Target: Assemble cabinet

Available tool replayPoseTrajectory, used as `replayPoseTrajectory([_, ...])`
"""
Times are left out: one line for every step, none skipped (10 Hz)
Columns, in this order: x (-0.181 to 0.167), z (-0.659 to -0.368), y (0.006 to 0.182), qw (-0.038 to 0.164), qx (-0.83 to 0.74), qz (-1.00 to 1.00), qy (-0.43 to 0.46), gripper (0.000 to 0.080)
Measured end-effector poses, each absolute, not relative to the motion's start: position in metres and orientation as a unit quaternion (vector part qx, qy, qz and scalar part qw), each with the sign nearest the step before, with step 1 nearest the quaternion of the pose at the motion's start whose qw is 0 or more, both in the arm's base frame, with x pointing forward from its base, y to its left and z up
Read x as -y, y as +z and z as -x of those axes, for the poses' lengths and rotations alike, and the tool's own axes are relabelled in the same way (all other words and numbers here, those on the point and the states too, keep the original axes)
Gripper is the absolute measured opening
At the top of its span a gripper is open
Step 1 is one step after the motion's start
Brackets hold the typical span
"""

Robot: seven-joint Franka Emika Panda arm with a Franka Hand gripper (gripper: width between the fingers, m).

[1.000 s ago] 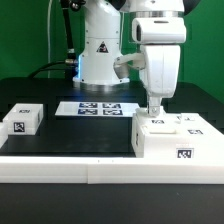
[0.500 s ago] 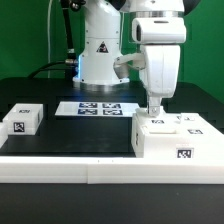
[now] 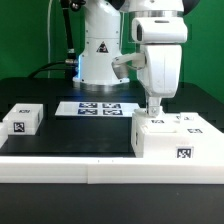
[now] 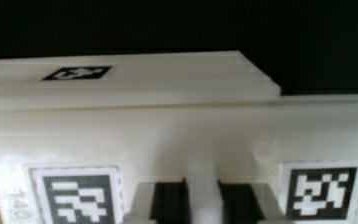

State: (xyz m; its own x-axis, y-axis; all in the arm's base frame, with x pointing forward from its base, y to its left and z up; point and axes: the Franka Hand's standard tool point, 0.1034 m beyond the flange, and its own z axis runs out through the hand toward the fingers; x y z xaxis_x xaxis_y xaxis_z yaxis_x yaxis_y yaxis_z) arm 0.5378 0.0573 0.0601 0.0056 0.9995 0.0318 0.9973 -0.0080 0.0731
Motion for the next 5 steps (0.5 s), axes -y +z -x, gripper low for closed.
replayPoseTrajectory([-0.058,-0.542,0.061,0.016,-0.705,-0.708,0.039,0.0071])
replayPoseTrajectory([-0.059,-0.544,0.061,0.017,-0.705,-0.708,0.04,0.0071])
replayPoseTrajectory([-0.059,-0.546,0.061,0.017,-0.705,-0.708,0.04,0.0071])
replayPoseTrajectory([-0.058,-0.548,0.061,0.016,-0.704,-0.709,0.039,0.0071])
replayPoseTrajectory([-0.058,-0.556,0.061,0.016,-0.703,-0.71,0.038,0.0071])
